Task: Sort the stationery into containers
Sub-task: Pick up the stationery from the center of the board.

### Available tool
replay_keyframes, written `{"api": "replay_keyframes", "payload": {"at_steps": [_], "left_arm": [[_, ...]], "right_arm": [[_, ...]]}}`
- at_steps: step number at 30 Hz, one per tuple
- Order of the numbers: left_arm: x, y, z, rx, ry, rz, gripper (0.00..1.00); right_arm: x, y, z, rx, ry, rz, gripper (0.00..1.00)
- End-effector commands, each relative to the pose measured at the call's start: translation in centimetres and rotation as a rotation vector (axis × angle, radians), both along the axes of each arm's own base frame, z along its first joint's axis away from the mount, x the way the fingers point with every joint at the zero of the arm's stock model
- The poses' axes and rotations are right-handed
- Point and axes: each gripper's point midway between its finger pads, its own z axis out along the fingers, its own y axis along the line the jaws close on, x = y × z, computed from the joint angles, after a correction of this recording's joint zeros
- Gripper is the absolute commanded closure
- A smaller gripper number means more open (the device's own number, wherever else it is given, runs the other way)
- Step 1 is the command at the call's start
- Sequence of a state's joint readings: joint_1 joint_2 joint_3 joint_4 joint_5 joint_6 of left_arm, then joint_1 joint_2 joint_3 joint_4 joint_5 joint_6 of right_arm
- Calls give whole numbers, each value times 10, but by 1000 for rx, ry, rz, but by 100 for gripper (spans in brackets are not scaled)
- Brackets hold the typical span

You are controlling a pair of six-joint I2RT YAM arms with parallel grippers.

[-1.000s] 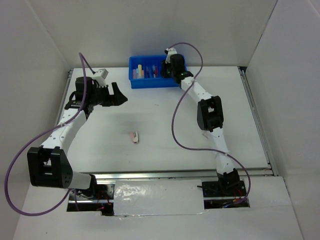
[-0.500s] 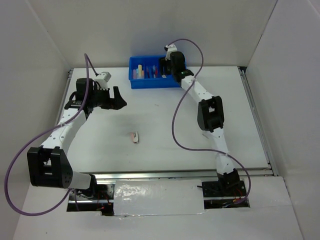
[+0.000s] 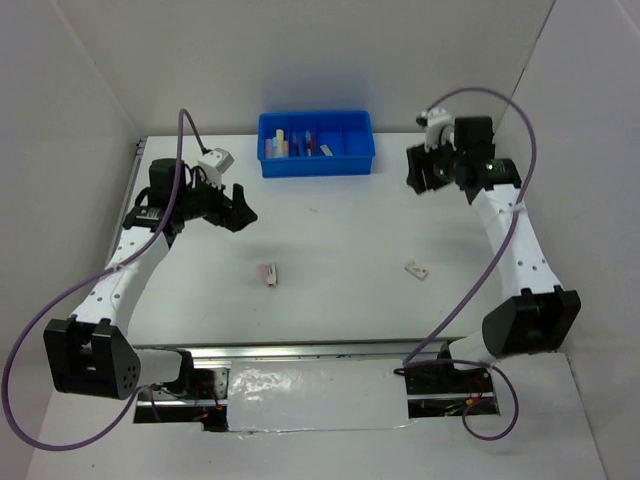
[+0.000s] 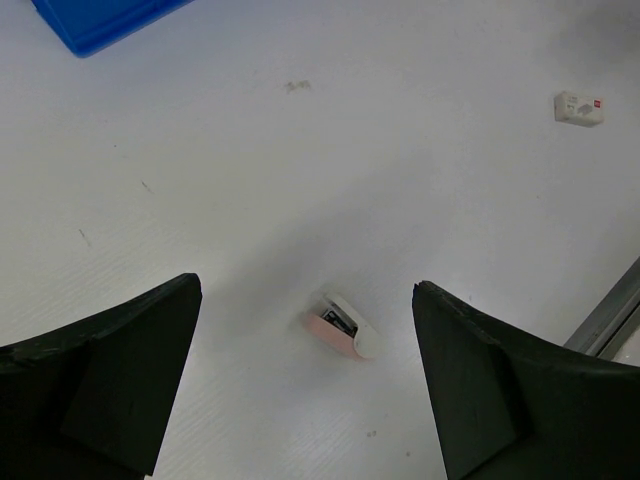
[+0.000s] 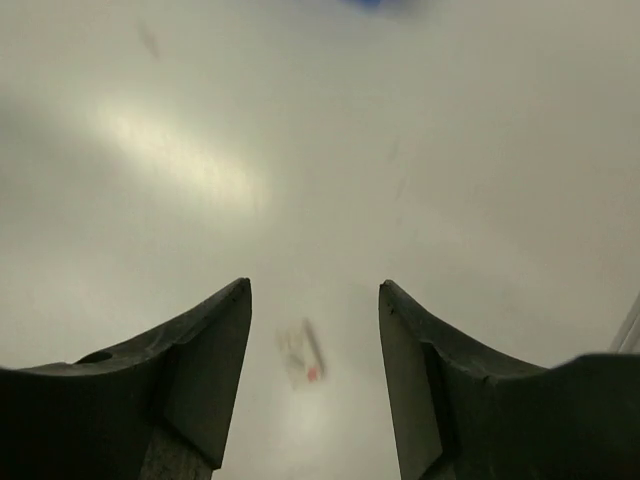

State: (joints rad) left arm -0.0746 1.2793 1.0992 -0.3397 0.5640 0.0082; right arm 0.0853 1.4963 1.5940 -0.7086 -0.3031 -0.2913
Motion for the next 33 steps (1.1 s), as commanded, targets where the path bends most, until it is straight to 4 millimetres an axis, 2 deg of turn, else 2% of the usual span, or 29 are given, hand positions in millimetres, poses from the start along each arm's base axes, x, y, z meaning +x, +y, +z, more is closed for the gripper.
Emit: {"api": "replay_keyframes", "payload": {"at_steps": [1, 2, 5, 9, 13, 19, 25, 33], "left_arm": [[-6, -6, 3, 11, -37, -46, 1], [-6, -7, 4, 11, -37, -44, 1], [-6, -11, 7, 1, -37, -44, 1], [-7, -14, 11, -4, -51, -42, 1], [-10, -18, 11, -1, -56, -52, 1], [-12, -18, 7, 6, -50, -50, 1], [-11, -19, 5, 3, -51, -48, 1], [-11, -17, -1, 14, -40, -43, 1]], "right_arm": [[-87, -30, -124, -224, 432, 46, 40], [-107, -37, -143, -252, 486, 39, 40], [-132, -54, -172, -301, 548, 1, 40], [-143, -69, -204, -345, 596, -45, 36], [-140, -73, -230, -358, 632, -61, 33], [-128, -72, -241, -367, 643, -57, 32], [-123, -67, -256, -422, 642, 13, 25], [-116, -53, -264, -440, 656, 63, 29]]}}
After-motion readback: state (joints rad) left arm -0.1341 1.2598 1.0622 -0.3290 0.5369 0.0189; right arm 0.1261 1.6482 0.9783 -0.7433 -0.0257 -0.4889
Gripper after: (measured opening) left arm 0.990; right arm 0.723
